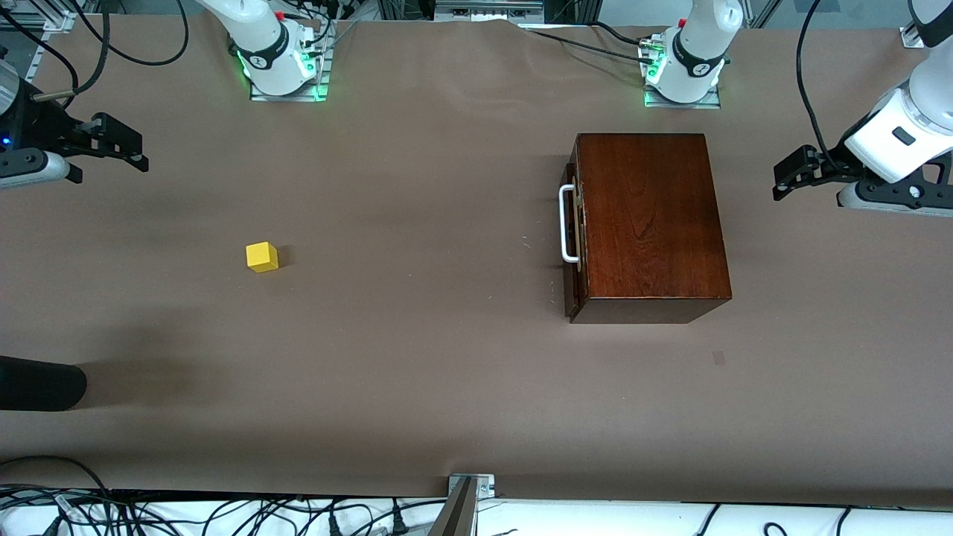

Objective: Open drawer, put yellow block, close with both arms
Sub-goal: 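Move the left gripper to the white drawer handle of the wooden box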

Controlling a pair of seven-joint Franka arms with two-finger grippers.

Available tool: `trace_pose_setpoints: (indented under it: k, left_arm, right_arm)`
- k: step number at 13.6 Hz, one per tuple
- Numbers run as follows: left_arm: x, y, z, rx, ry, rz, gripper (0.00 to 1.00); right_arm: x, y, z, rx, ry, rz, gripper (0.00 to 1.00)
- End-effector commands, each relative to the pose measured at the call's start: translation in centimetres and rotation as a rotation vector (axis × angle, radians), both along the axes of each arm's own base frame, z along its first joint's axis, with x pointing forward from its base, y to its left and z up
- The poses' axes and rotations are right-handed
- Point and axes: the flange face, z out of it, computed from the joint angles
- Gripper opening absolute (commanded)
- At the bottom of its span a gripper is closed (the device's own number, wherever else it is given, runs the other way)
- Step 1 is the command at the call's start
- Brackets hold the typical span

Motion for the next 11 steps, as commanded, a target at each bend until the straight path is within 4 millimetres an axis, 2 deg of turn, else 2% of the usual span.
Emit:
trace_pose_setpoints:
  k: [1, 6, 9, 11]
  left_arm:
    - [0.2, -0.2, 0.6, 0.002, 0.006, -0.002, 1.00]
    - [0.0, -0.2, 0.6, 0.008, 0.021, -0.005, 1.00]
    - [-0.3, -0.2, -1.0, 0.006, 0.111, 0.004, 1.00]
    - [-0.1, -0.2, -1.1, 0.007, 0.122, -0.002, 1.00]
  right_arm:
    - [0.1, -0.4, 0.7, -0.011, -0.005, 0.003, 1.00]
    - [0.1, -0.4, 0.7, -0.011, -0.003, 0.001, 1.00]
    - [0.0, -0.4, 0.8, -0.011, -0.005, 0.003, 1.00]
    - [0.1, -0.4, 0.7, -0.011, -0.003, 0.003, 1.00]
